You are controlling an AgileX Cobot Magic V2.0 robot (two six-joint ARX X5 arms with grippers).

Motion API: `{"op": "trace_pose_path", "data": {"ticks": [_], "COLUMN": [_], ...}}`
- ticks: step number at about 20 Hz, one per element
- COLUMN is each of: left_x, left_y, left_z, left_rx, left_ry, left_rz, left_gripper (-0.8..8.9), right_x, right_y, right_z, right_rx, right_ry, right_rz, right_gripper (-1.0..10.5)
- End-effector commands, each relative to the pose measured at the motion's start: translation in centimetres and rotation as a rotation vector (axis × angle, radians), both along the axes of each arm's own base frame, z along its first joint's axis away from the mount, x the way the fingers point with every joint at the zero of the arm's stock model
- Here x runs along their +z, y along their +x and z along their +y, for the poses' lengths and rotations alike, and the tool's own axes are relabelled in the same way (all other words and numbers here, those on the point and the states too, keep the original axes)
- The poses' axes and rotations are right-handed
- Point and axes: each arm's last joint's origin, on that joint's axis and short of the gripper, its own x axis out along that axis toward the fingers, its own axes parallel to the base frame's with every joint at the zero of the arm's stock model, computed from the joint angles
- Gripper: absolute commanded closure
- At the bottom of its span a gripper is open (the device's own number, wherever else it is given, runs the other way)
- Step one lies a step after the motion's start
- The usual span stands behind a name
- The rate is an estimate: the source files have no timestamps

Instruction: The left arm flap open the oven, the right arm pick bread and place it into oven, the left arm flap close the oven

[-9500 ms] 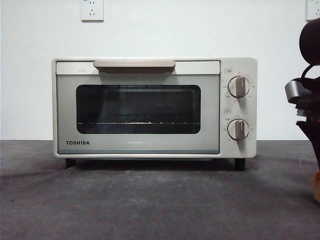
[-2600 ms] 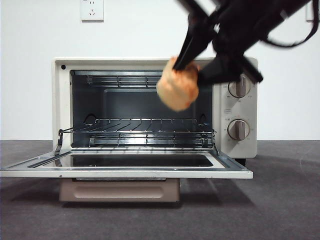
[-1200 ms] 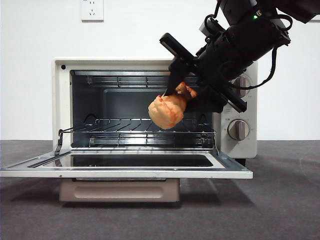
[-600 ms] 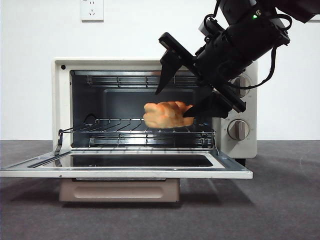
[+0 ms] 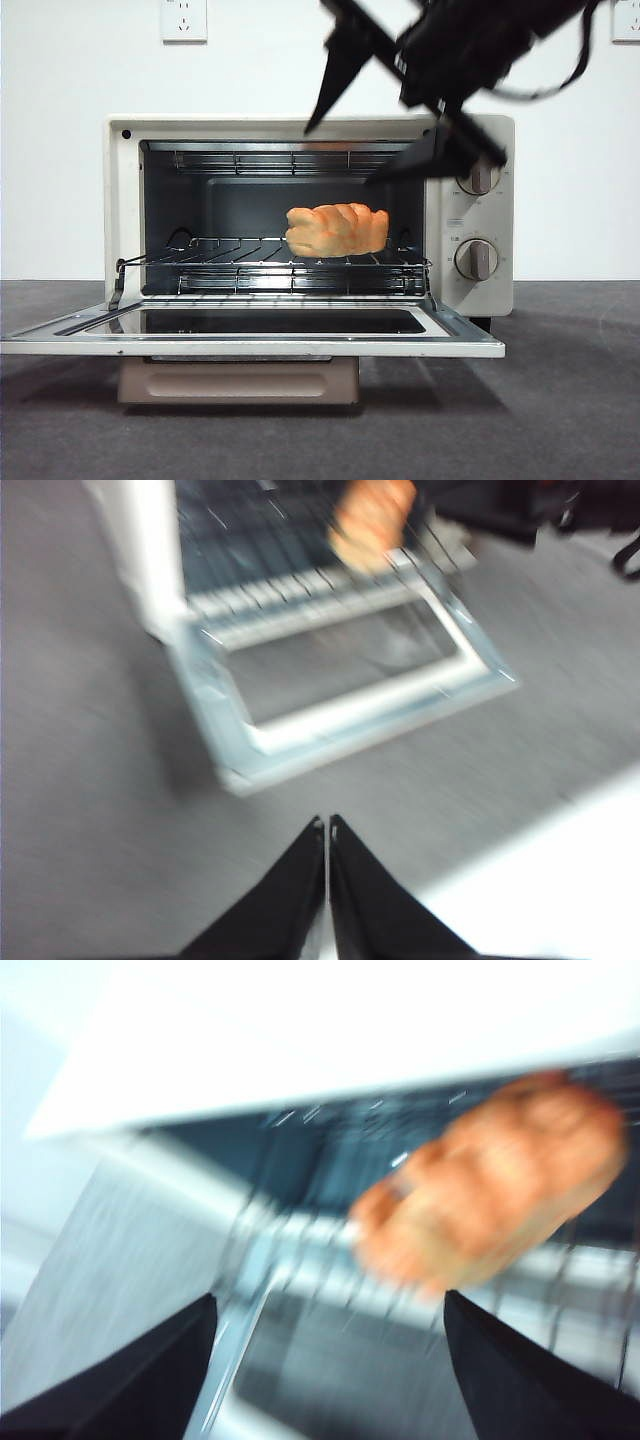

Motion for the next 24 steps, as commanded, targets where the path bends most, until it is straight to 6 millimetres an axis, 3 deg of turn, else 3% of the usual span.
{"op": "trace_pose_path", "data": {"ticks": [1, 7, 11, 15, 24], "left_x": [0.2, -2.3, -3.9, -6.9, -13.3], "left_y": [1.2, 6.0, 8.3, 10.4, 13.1], "left_z": [-1.5, -6.0, -6.5, -5.7, -1.0], "left_rx": [-0.033, -0.174, -0.173, -0.157, 0.055], "left_ry": [0.004, 0.069, 0.023, -0.091, -0.365], "left_rz": [0.06, 0.141, 0.179, 0.255, 0.394], "left_gripper": [8.05, 8.05, 8.05, 8.06, 8.06], "right_x": [2.1, 5.7, 6.4, 7.0, 7.4], "right_y": [-2.4, -9.3, -11.9, -14.4, -17.9], "right_z": [-0.4, -5.6, -8.1, -10.5, -14.1], "right_rx": [0.105, 0.21, 0.212, 0.203, 0.148], "right_ry": [-0.061, -0.16, -0.172, -0.158, -0.089], "right_rz": [-0.076, -0.109, -0.116, -0.141, -0.215], "right_gripper": [5.9, 5.9, 5.9, 5.9, 5.9]}}
